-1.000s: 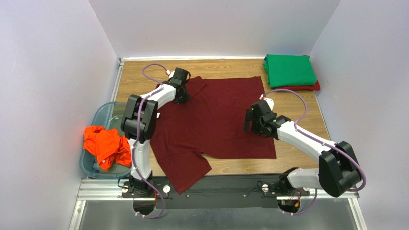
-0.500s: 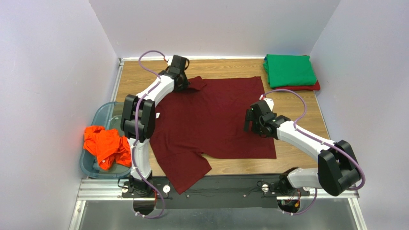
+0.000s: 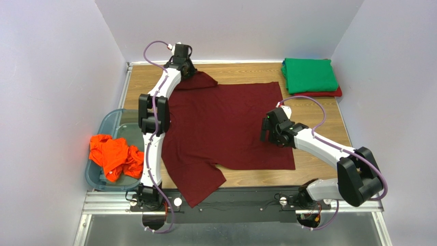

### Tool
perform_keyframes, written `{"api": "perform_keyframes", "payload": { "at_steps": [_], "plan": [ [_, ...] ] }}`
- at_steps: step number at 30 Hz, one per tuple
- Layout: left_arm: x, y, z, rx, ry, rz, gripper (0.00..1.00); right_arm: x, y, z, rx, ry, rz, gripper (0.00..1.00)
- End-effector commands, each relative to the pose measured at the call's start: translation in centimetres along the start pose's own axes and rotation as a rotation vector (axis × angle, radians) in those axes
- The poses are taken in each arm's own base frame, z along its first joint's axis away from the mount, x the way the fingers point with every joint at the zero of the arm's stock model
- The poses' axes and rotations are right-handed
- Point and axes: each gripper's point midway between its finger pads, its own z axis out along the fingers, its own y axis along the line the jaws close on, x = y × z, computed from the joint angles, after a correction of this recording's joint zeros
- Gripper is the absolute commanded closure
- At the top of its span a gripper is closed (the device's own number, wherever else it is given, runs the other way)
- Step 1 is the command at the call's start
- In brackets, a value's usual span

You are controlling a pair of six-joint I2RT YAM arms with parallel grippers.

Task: Fold and stack the t-shirts
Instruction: Flatten the tshirt out

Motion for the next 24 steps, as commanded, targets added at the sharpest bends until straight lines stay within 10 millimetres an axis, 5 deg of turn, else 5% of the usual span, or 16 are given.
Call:
{"api": "perform_keyframes", "payload": {
  "at_steps": [1, 10, 12, 13, 21, 23, 24],
  "plan": [
    [-3.4, -0.6, 1.7, 0.122, -0.049, -0.083, 1.0, -1.3, 0.0, 0.3, 0.024, -0.028, 0.013, 0.0],
    [-10.2, 1.3, 3.5, 0.174, -0.274, -0.117, 1.0, -1.5, 0.2, 0.1, 0.013, -0.033, 0.036, 0.0],
    [-11.6, 1.0, 3.2, 0.212, -0.314, -0.098, 0.5, -1.7, 0.5, -0.1, 0.0, -0.036, 0.036, 0.0],
    [-12.1, 0.2, 2.7, 0.256, -0.312, -0.078, 0.02, -2.0, 0.6, -0.4, -0.011, -0.045, 0.041, 0.0],
    [-13.0, -1.7, -3.7, 0.284, -0.287, 0.025, 0.02, -4.2, 1.2, -2.2, -0.048, -0.117, 0.06, 0.0],
    [-11.5, -1.5, -6.0, 0.279, -0.239, 0.038, 0.02, -4.7, 1.4, -2.4, -0.056, -0.129, 0.068, 0.0],
    [-11.9, -2.4, -8.9, 0.306, -0.247, 0.047, 0.02, -4.8, 1.4, -2.4, -0.055, -0.132, 0.07, 0.0]
  ]
}}
